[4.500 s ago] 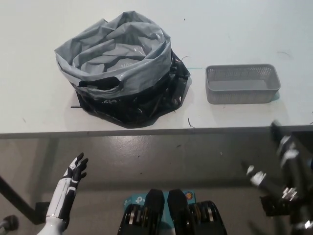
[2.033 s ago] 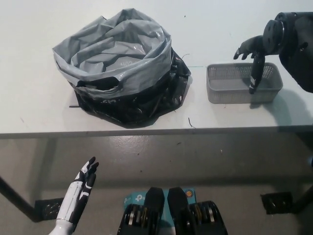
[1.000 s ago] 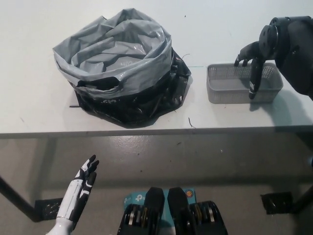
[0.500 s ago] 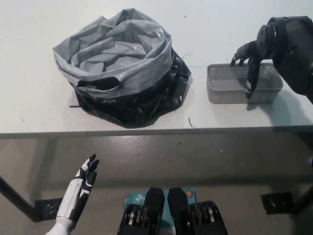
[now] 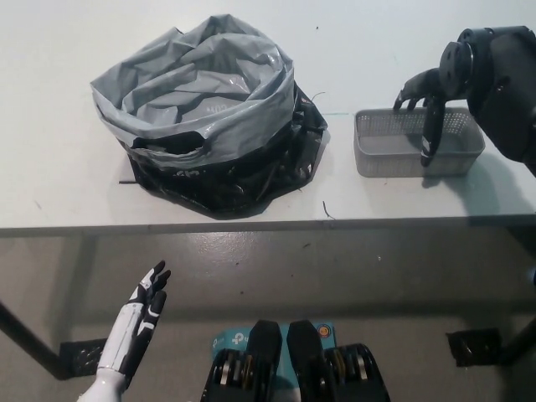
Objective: Use the right hand to pick up a small rectangular container and put it into a plastic bag and lift the bag
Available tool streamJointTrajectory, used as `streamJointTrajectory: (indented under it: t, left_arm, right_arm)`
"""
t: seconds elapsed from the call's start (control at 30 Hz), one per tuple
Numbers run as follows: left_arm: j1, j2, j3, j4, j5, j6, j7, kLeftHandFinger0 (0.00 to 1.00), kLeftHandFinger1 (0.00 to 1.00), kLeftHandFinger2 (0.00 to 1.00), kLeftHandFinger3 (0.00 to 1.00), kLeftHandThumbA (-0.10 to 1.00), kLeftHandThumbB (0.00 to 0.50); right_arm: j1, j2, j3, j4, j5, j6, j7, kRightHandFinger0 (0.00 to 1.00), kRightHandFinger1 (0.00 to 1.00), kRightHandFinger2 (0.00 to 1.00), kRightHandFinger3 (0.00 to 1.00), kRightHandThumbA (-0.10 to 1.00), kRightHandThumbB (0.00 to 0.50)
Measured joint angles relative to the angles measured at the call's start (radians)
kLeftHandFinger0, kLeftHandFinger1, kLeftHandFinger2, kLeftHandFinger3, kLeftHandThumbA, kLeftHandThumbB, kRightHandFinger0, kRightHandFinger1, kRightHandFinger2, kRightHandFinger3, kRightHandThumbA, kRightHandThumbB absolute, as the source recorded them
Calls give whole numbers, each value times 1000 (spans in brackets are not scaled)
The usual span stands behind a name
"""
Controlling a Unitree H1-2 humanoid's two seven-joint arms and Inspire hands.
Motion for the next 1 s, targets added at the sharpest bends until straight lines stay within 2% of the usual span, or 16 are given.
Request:
streamJointTrajectory:
  t: [0.07, 0.5, 0.67, 0.73, 0.8, 0.87, 1.0]
  left_arm:
    - [-1, 0, 0, -5, 0, 0, 0, 1000, 1000, 1000, 1000, 998, 218]
    - [0, 0, -1, -7, 0, 1, -7, 1000, 1000, 1000, 1000, 1000, 247]
    - [0, 1, -2, -10, 0, 2, -8, 1000, 1000, 1000, 1000, 999, 215]
    - [-1, 1, -2, -10, 0, 2, -8, 1000, 1000, 1000, 1000, 1000, 221]
    - [-2, 1, -2, -10, 0, 2, -9, 1000, 1000, 1000, 1000, 1000, 233]
    - [-2, 1, -2, -10, 0, 2, -9, 1000, 1000, 1000, 1000, 1000, 255]
    - [-5, 1, -2, -10, 0, 2, -10, 1000, 1000, 1000, 1000, 1000, 252]
  right_arm:
    - [0, 0, -1, 0, -3, -2, -1, 1000, 1000, 1000, 1000, 1000, 500]
    - [-2, 9, -15, 46, -10, -12, -17, 1000, 1000, 1000, 1000, 1000, 500]
    - [-11, 27, -33, 116, -10, -16, -65, 1000, 1000, 1000, 1000, 1000, 500]
    - [-20, 43, -35, 170, -10, -31, -92, 1000, 1000, 1000, 1000, 1000, 479]
    - [-24, 51, -35, 199, -10, -43, -103, 1000, 1000, 1000, 1000, 1000, 498]
    - [-24, 68, -35, 248, -10, -60, -112, 1000, 1000, 1000, 1000, 1000, 488]
    - [-20, 90, -35, 307, -10, -74, -138, 1000, 1000, 1000, 1000, 1000, 500]
